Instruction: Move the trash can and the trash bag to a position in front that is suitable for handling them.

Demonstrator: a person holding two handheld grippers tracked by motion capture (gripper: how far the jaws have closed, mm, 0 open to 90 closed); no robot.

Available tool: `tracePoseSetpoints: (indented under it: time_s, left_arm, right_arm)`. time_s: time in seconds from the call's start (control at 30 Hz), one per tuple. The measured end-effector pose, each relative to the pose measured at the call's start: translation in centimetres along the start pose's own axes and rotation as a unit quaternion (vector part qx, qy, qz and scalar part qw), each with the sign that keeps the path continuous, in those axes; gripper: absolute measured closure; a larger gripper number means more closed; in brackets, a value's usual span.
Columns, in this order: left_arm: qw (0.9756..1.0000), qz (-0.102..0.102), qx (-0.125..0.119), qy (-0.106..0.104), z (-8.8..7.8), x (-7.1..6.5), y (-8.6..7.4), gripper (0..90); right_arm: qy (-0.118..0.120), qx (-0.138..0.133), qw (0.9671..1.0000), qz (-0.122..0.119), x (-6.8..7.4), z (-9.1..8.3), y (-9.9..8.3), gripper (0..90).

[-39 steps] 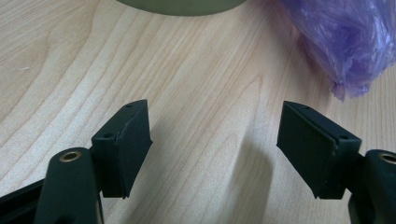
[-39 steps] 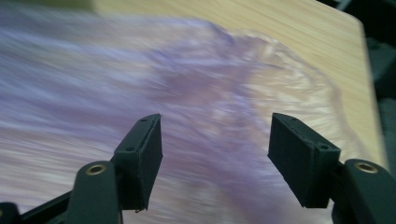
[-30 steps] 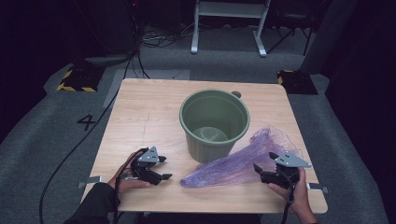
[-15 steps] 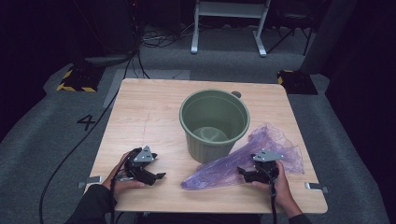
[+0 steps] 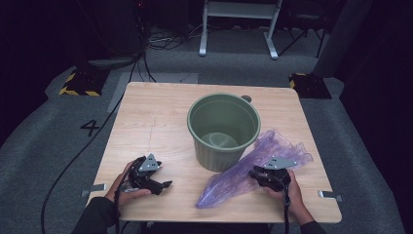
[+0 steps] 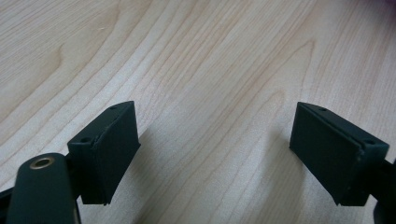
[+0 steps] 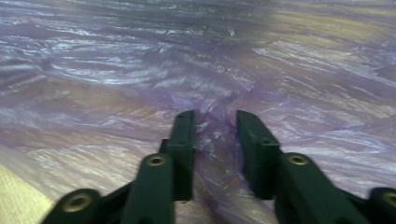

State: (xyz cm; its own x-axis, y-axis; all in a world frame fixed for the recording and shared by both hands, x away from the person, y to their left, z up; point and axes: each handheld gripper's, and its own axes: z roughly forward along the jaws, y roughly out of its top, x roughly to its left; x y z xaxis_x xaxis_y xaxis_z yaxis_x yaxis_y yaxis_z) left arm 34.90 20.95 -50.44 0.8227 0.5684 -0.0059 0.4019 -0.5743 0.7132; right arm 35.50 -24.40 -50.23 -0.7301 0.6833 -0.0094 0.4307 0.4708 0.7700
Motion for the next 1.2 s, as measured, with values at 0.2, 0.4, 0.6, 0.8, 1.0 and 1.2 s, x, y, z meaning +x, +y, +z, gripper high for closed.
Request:
tracePoseSetpoints:
  time_s: [0.2, 0.4, 0.6, 0.8, 1.0, 1.2]
  left_arm:
    - [1.0, 0.0, 0.0, 0.0, 0.0, 0.0, 0.0, 15.1]
    - [1.0, 0.001, 0.0, -0.003, 0.1, 0.1, 0.1, 14.8]
    - [1.0, 0.004, 0.0, -0.005, 0.2, 0.2, 0.2, 14.8]
    - [1.0, 0.004, 0.001, -0.005, 0.2, 0.3, 0.2, 14.8]
    - [0.9999, 0.006, 0.001, -0.01, 0.3, 0.4, 0.2, 14.8]
    - [0.9999, 0.006, 0.001, -0.01, 0.3, 0.4, 0.2, 14.7]
  right_arm:
    - [-0.003, -0.007, 1.0, -0.004, 0.0, -0.1, -0.1, 86.7]
    - [-0.006, -0.026, 0.9996, 0.0, -0.2, -0.5, 0.0, 88.7]
    - [-0.023, -0.05, 0.9985, -0.003, -0.7, -1.5, 0.5, 89.1]
    - [-0.037, -0.082, 0.9959, -0.005, -1.2, -2.9, 0.9, 89.3]
    - [-0.041, -0.104, 0.9937, -0.008, -1.4, -4.0, 1.2, 89.6]
    - [-0.038, -0.132, 0.9905, -0.007, -1.6, -5.0, 1.3, 89.6]
